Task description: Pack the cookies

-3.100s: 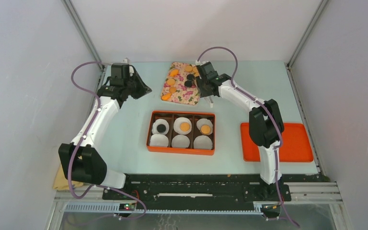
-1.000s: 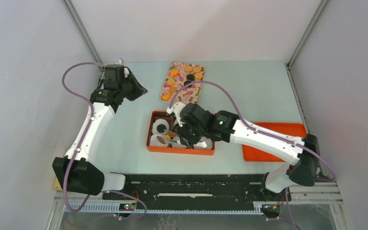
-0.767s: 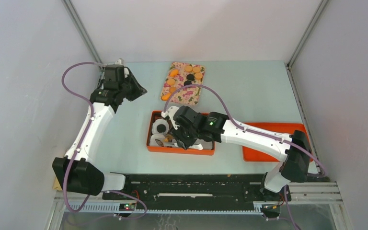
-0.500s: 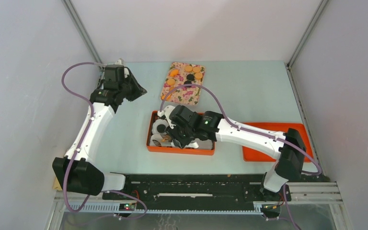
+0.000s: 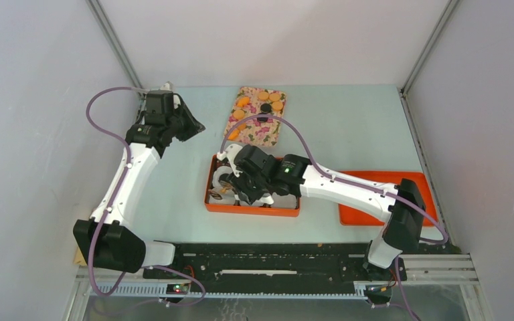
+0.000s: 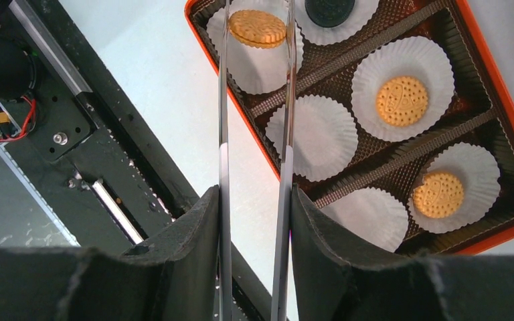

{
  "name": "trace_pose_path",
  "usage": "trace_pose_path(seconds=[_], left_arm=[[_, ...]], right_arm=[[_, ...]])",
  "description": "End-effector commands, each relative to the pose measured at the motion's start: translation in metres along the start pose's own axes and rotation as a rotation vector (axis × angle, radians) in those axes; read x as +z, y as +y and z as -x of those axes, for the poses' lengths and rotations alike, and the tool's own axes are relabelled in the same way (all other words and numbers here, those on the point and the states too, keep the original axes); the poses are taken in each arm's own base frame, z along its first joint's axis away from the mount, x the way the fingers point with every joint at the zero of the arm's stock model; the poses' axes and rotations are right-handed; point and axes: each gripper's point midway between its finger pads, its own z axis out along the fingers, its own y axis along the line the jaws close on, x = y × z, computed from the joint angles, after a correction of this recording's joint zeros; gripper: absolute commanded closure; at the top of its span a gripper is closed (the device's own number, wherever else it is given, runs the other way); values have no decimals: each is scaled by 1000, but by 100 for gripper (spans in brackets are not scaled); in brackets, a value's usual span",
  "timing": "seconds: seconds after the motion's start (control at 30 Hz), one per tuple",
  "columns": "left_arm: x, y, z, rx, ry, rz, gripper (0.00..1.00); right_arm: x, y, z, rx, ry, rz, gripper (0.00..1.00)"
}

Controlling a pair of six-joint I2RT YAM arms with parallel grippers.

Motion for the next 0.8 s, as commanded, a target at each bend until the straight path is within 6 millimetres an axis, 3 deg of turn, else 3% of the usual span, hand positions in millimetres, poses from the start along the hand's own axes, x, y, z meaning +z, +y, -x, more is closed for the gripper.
trace_pose_path(seconds=[0.0,0.1,0.27,0.33,0.6,0.77], left_arm=[[-7,-6,11,28,-38,-27,100],[-7,-6,10,32,-38,-27,100],[-7,-6,11,37,-40,-26,100],[-6,-6,10,37,-33,-30,100],[-6,-8,10,41,-31,-37,99],[-6,-10,11,44,-30,-47,99]], right_arm=[[3,3,30,-21,-94,-12,80],[9,1,27,-20,-81,-28,71],[10,-1,25,-17,-80,-45,47],[9,-1,26,-16,-82,-45,42],[1,-3,35,-17,-109,-58,42],[-28,-12,56,-26,-183,-106,44]])
